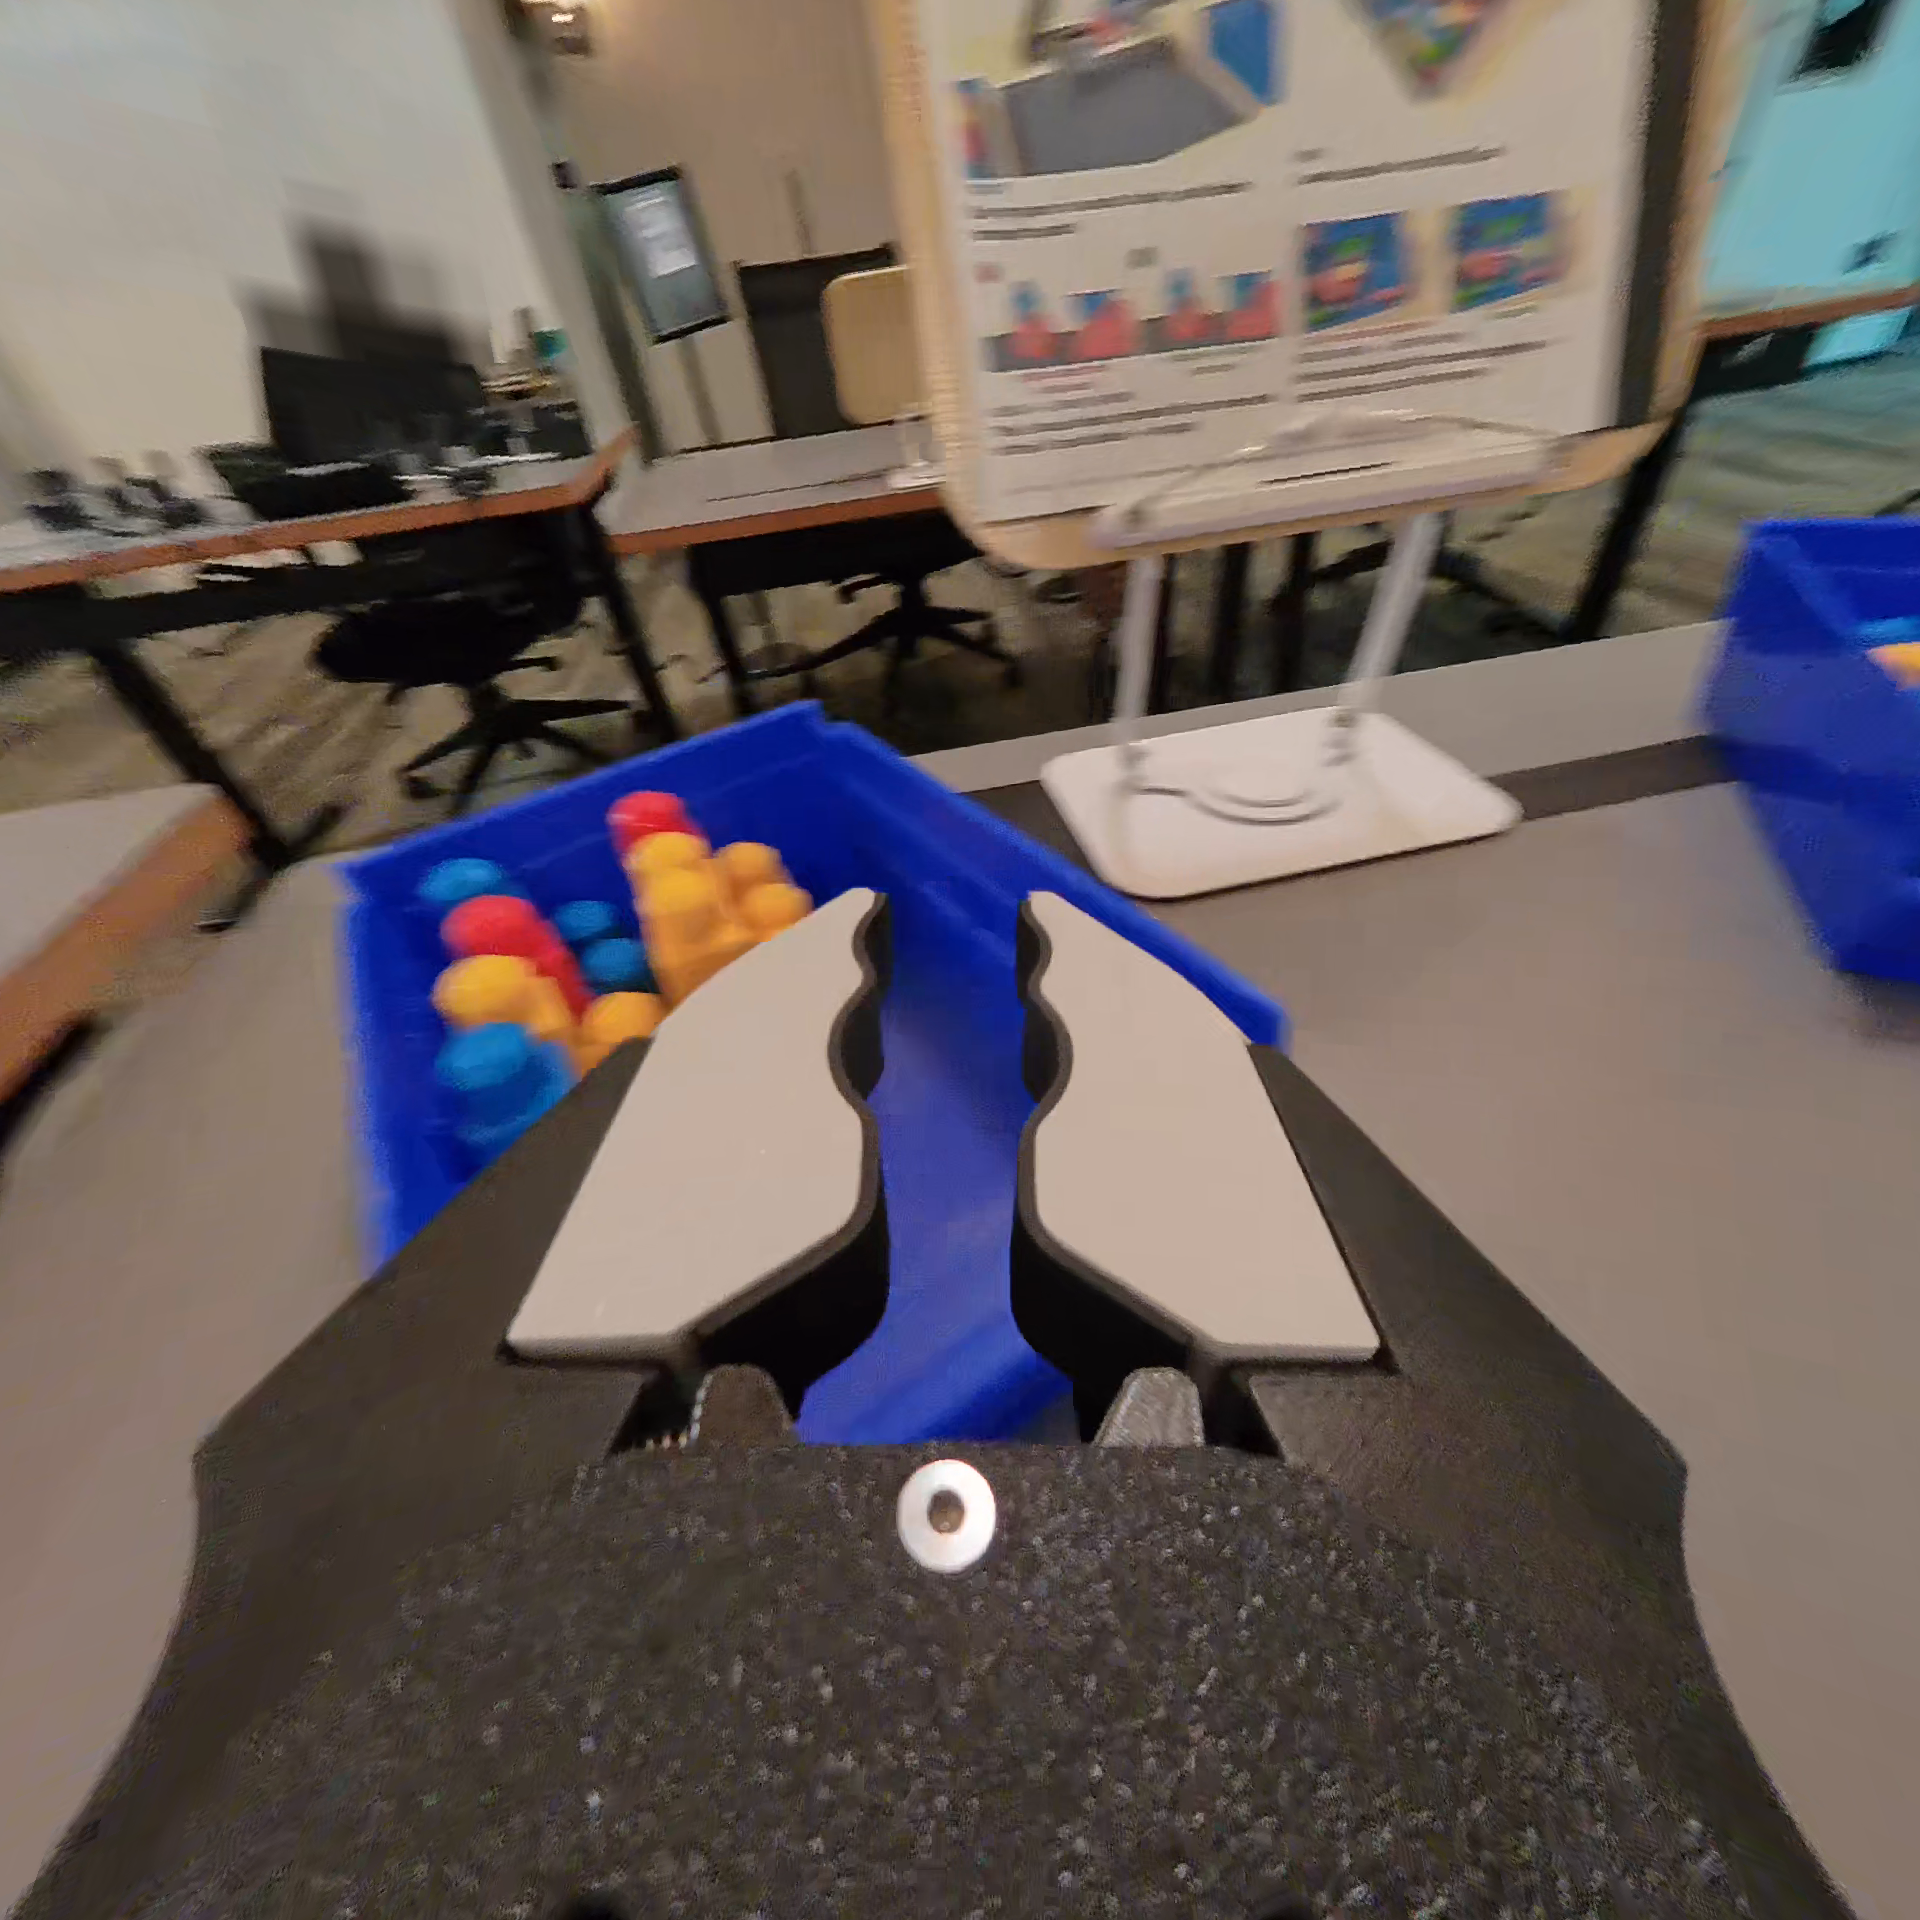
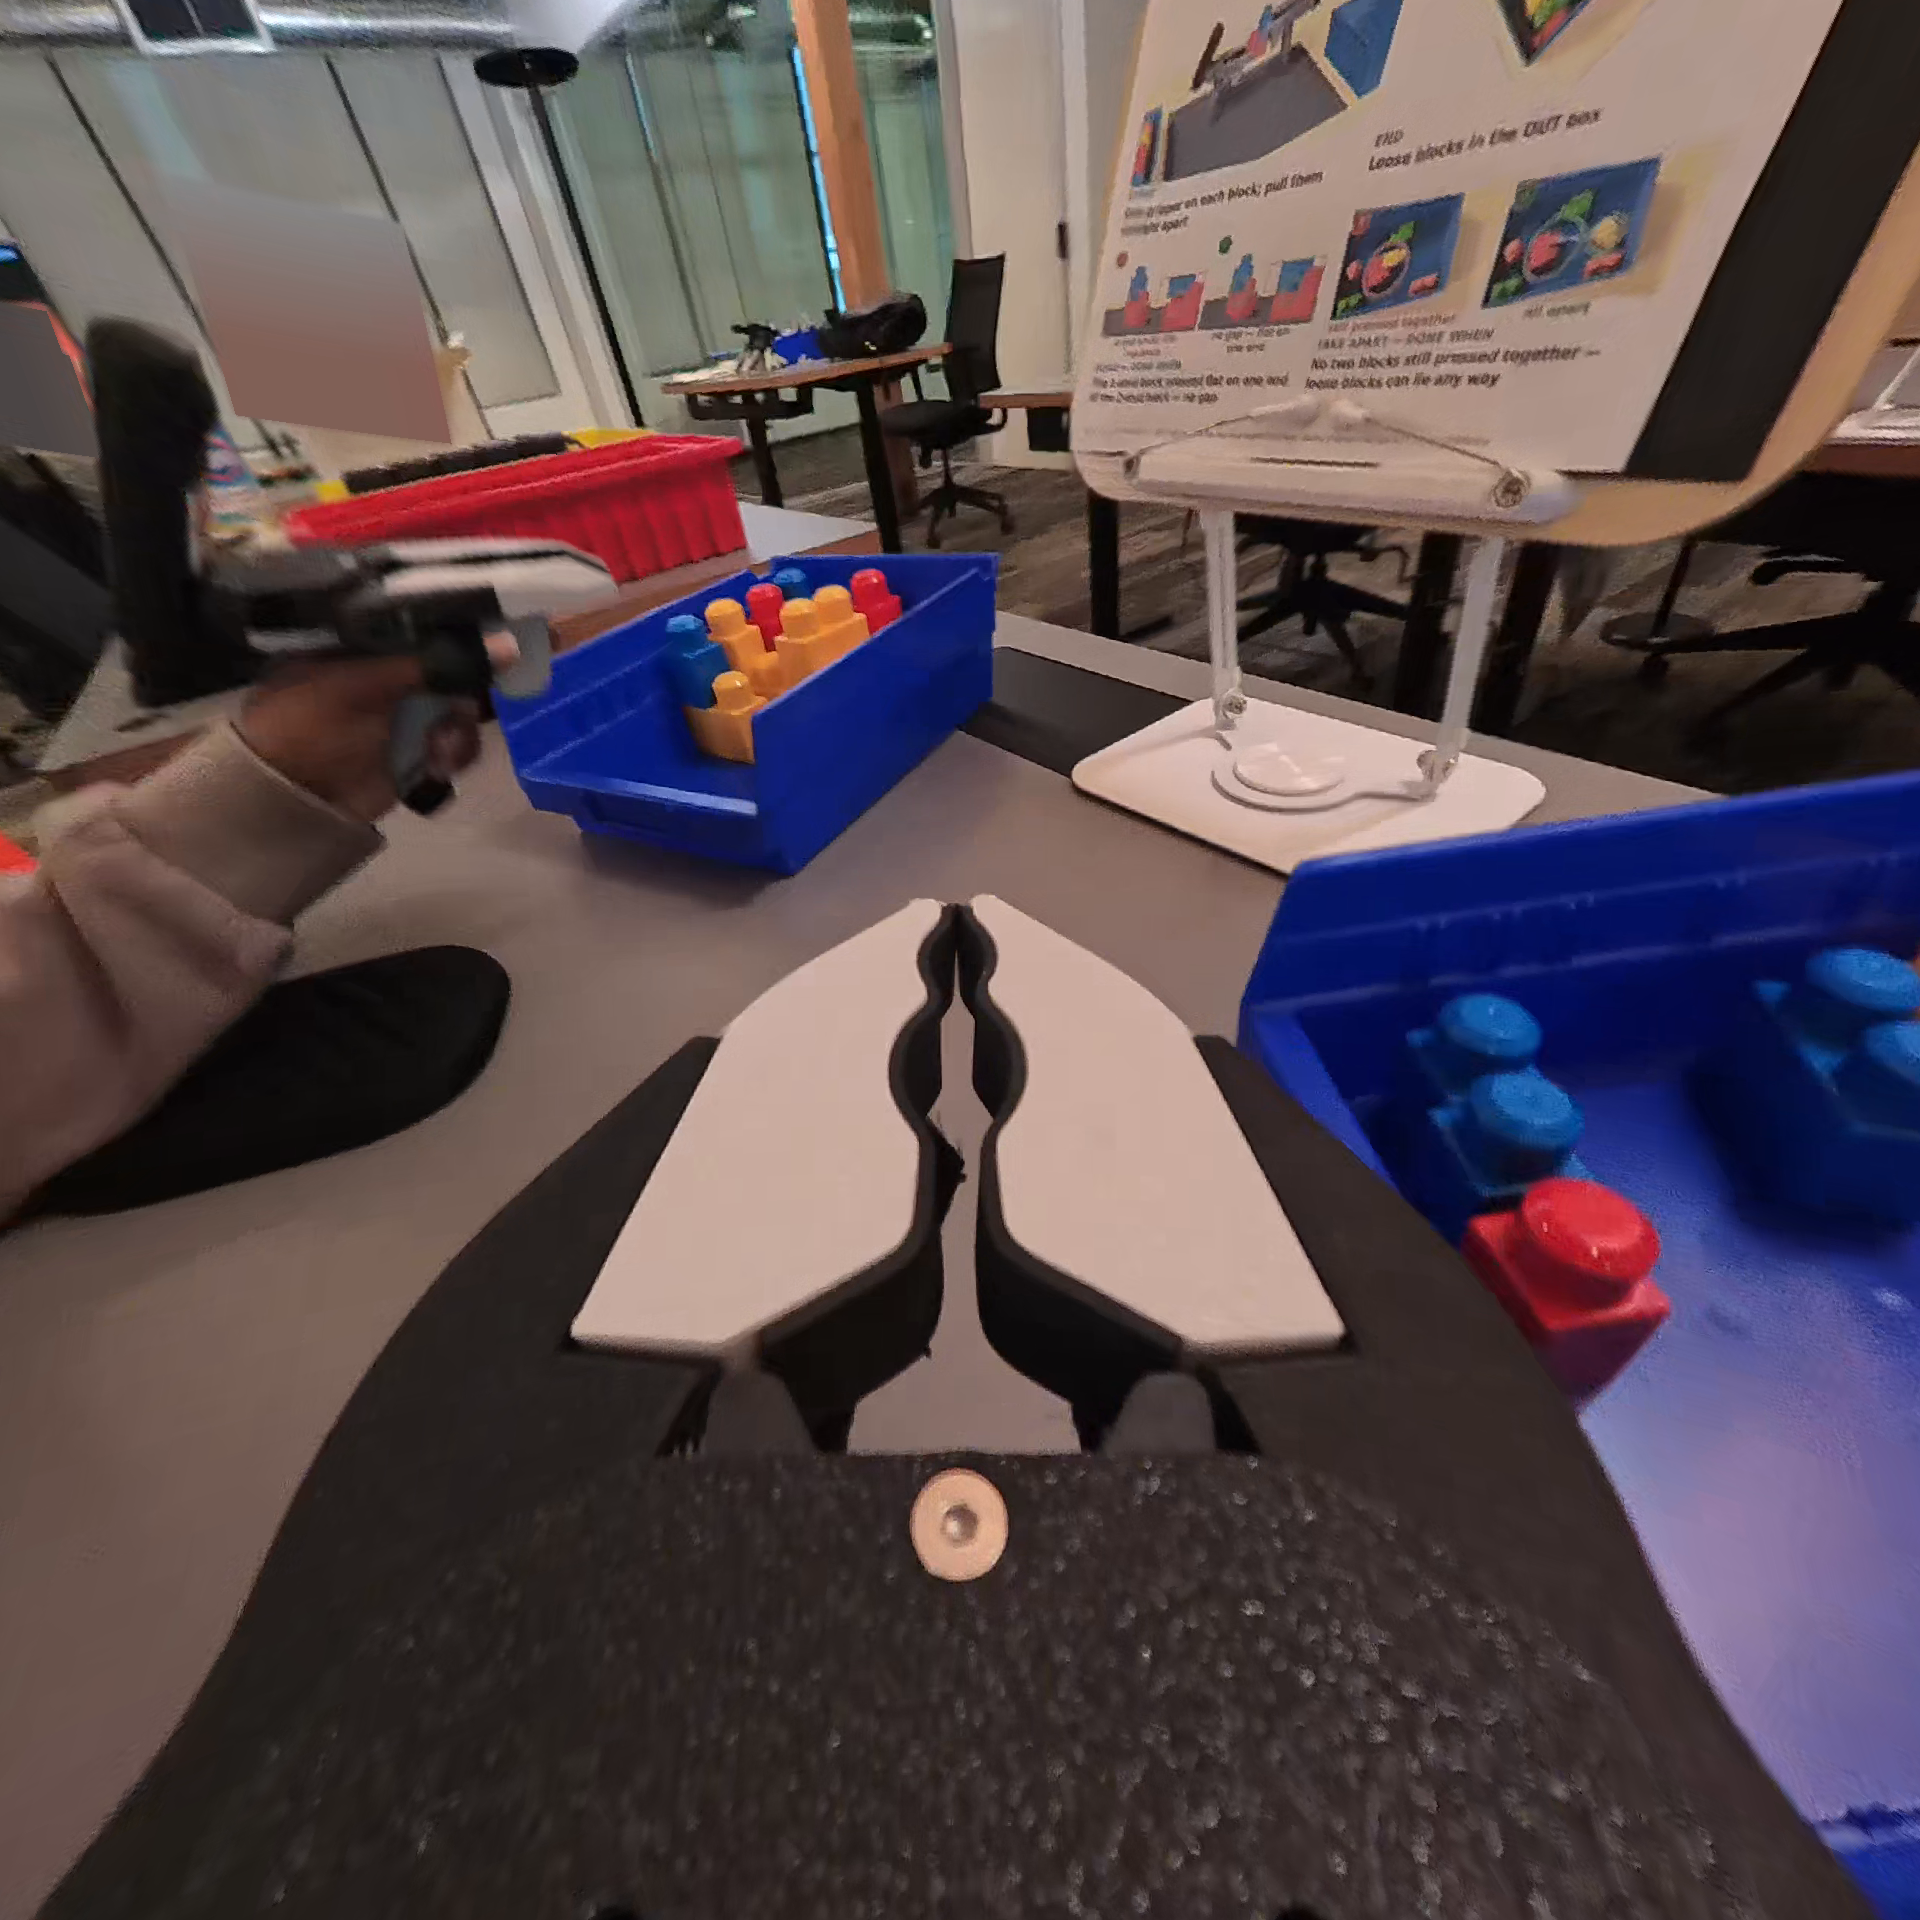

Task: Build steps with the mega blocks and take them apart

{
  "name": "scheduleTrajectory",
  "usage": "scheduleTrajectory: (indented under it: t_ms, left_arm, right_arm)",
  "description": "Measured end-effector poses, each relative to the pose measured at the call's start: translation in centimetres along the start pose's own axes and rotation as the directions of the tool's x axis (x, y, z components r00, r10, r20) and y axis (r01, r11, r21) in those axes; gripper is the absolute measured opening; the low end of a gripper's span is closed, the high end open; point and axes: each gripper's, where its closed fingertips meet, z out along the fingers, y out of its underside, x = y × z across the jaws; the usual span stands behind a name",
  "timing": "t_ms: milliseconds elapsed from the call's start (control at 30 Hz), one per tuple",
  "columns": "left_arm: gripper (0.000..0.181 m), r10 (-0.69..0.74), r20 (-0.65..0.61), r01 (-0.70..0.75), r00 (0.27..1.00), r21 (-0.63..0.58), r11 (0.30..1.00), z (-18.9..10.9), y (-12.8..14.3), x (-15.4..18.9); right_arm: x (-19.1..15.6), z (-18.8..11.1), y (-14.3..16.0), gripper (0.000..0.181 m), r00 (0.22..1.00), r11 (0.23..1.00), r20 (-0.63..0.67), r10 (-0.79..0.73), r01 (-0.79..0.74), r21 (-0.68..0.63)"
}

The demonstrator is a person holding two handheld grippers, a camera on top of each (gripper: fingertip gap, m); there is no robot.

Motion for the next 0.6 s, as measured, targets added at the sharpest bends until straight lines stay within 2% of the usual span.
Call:
scheduleTrajectory:
  t_ms: [100, 233, 333, 433, 600]
  left_arm:
    - [0.026, 0.099, 0.068, -0.093, 0.993, -0.089, 0.992, 0.8, -0.9, -5.0]
    - [0.026, 0.076, -0.049, -0.087, 0.996, -0.285, 0.955, 3.0, -0.4, -9.2]
    - [0.029, 0.068, -0.118, -0.113, 0.991, -0.437, 0.892, 4.2, 1.3, -11.6]
    - [0.033, 0.029, -0.1, -0.081, 0.995, -0.559, 0.826, 5.0, 3.6, -13.7]
    - [0.035, 0.038, -0.059, -0.067, 0.998, -0.651, 0.756, 5.6, 6.6, -14.2]
  right_arm:
    - [-0.5, -0.4, 1.4, 0.0, 1.0, 0.999, 0.006, 0.028, -0.028, 0.047]
    - [-1.2, -0.6, 1.5, 0.0, 0.993, 0.993, 0.082, 0.09, -0.095, 0.068]
    - [-1.7, -1.0, 1.0, 0.0, 0.994, 0.993, 0.097, 0.051, -0.06, 0.098]
    - [-2.2, -1.0, 1.1, 0.0, 0.993, 0.993, 0.112, 0.045, -0.057, 0.105]
    - [-2.5, -1.0, 1.2, 0.0, 0.994, 0.995, 0.106, 0.014, -0.024, 0.096]
